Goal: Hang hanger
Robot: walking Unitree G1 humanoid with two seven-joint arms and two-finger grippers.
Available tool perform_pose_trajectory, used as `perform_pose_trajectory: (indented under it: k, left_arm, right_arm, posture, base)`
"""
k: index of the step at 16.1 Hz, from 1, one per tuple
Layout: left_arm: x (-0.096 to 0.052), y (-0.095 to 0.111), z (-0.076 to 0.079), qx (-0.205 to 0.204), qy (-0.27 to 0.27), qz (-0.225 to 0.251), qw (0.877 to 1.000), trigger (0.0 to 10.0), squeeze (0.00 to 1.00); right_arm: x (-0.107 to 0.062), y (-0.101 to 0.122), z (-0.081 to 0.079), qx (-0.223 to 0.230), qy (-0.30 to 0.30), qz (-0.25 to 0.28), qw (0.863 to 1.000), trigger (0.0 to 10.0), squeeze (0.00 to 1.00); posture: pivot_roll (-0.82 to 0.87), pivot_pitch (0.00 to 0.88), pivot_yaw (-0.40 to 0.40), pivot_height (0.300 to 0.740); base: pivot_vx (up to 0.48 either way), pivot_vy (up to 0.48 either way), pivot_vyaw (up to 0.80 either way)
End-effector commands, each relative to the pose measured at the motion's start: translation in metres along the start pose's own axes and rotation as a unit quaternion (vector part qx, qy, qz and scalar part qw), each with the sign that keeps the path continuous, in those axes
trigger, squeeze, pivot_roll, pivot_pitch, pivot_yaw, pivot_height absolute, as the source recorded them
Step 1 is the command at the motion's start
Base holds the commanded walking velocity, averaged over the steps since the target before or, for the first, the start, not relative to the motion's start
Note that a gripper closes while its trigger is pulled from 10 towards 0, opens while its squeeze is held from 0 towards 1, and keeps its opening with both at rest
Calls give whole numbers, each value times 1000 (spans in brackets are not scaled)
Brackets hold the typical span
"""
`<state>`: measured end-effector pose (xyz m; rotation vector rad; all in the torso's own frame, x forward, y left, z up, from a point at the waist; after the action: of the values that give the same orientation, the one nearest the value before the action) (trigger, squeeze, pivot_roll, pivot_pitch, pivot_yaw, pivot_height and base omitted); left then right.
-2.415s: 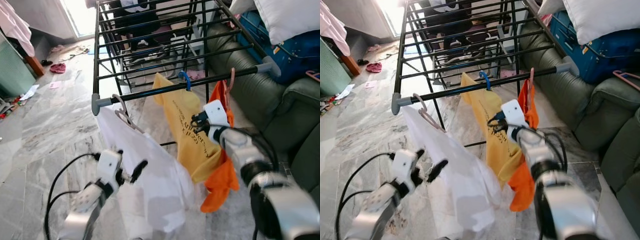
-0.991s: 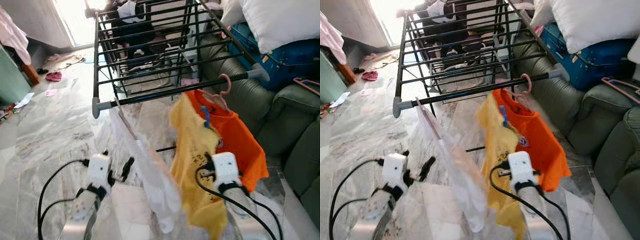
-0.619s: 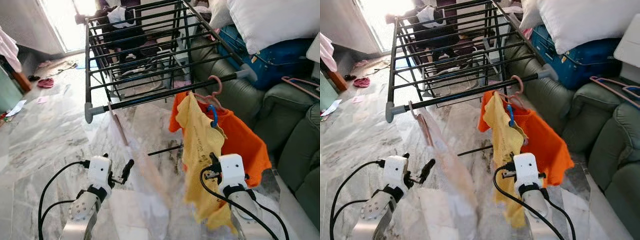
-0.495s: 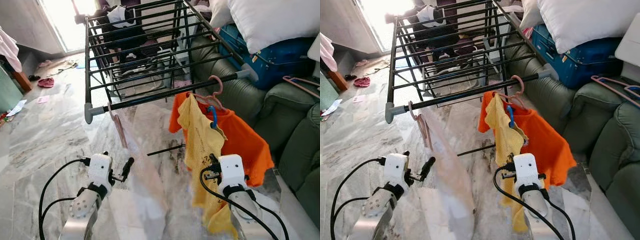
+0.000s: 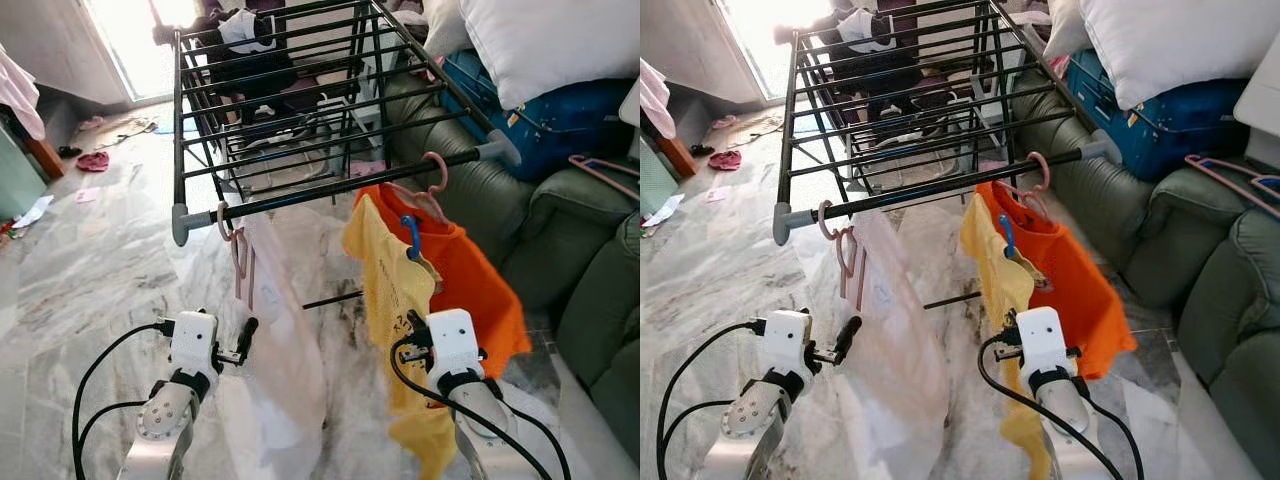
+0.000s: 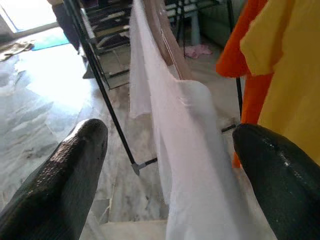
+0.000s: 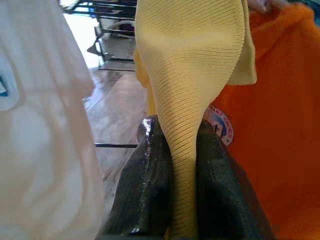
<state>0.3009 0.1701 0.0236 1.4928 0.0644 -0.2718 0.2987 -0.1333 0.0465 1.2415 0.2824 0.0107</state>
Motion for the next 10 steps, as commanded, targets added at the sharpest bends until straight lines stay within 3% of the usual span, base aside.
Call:
perform_pose_trajectory:
  k: [1,6,9,10]
  left_arm:
    - [0,1,-8,0,26,5,1000,10000,0]
    - [-6,5,-21,4,88,32,996,10000,0]
    - [-9,6,-29,2,108,35,994,10000,0]
    - [-13,1,-29,4,109,25,994,10000,0]
  right_arm:
    - [8,25,-6,-5,20,42,999,10000,0]
    - [23,31,-17,-26,69,43,996,10000,0]
    - [28,32,-21,-30,83,46,995,10000,0]
    - [30,32,-21,-26,76,48,996,10000,0]
  posture:
    - [-167,0,48,740]
    - [-79,0,-100,740]
    - [-66,0,-83,740]
    - [-77,0,-42,740]
  base:
    - [0,0,0]
    - [0,0,0]
    - [0,0,0]
    - [0,0,0]
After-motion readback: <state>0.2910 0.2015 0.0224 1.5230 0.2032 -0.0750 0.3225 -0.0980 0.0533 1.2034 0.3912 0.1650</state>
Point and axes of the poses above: a point about 5 cm out from each wrist's last joint towards the gripper, its own x axis pointing out of the wrist towards the gripper, its own y axis along the axis of the wrist's last joint, z = x × y, the point moved 5 cm from there along x, pointing out of the wrist towards the gripper, and after that the axes turned 8 degrees about -x, right-handed, at the moved point
